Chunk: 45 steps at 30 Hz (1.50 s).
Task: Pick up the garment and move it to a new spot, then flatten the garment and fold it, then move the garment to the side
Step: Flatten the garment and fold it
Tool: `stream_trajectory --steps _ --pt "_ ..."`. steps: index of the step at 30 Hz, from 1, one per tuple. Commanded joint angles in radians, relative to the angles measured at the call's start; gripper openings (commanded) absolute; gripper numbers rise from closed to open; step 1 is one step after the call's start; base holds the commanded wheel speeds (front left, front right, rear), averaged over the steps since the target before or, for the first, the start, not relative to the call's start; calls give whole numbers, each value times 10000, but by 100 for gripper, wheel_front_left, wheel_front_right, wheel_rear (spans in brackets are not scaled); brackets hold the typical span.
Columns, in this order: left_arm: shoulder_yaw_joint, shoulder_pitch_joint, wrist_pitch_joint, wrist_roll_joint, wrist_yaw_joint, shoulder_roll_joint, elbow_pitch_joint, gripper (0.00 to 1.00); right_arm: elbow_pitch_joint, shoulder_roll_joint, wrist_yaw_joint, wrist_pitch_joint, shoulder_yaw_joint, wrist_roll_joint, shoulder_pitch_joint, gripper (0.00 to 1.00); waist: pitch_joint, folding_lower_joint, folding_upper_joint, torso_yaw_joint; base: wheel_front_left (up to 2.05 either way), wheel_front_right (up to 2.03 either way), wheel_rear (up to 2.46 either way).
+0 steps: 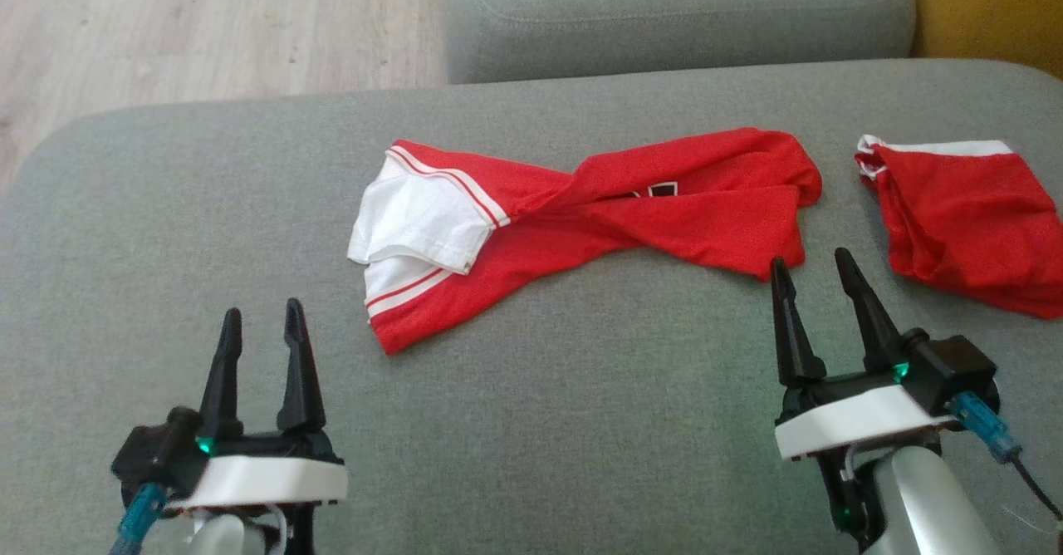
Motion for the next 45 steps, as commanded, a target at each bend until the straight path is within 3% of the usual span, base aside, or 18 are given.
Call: stream_trajectory --steps 1,5,10,16,25,32,37,38,39,40,45 --pt "284 -500 -93 201 -49 48 -237 100 -308 -18 -9 -65 289 -73 -354 100 156 1 -1 -101 0 0 0" --pt "-302 -1086 -12 778 -187 321 214 100 -391 -18 -9 -65 265 6 -481 100 610 1 -1 -270 0 0 0" --pt "-1761 -2331 1064 1067 -381 851 838 100 -496 -18 -9 -65 177 67 -713 100 1391 1 -1 -472 0 0 0" --pt "-2696 -3882 1676 1734 -383 1242 1682 100 -611 -18 -9 -65 132 133 -1041 100 2176 1 -1 -786 0 0 0" --pt "-3210 -5121 1995 2570 33 1224 2976 100 -610 -18 -9 -65 51 275 -1358 100 2653 1 -1 -1146 0 0 0" --pt "-3352 -5620 1990 3289 968 1430 3820 100 -593 -18 -9 -65 39 372 -1456 100 2764 1 -1 -1257 0 0 0" --pt "-3475 -5775 2002 3323 999 1413 4203 100 -551 -18 -9 -65 0 390 -1453 100 2734 1 -1 -1200 0 0 0" --pt "-3499 -5796 1994 3316 980 1412 4246 93 -537 -18 -9 -65 -2 387 -1454 100 2720 1 -1 -1181 0 0 0" --pt "-3516 -5818 1981 3300 958 1413 4287 58 -522 -18 -9 -65 -1 384 -1460 100 2705 1 -1 -1162 0 0 0" --pt "-3526 -5845 1948 3286 944 1423 4317 0 -509 -18 -9 -65 10 384 -1468 100 2687 1 -1 -1147 0 0 0" --pt "-3493 -5950 1667 3180 975 1463 4355 0 -451 -18 -9 -65 123 392 -1485 100 2590 1 -1 -1111 0 0 0"
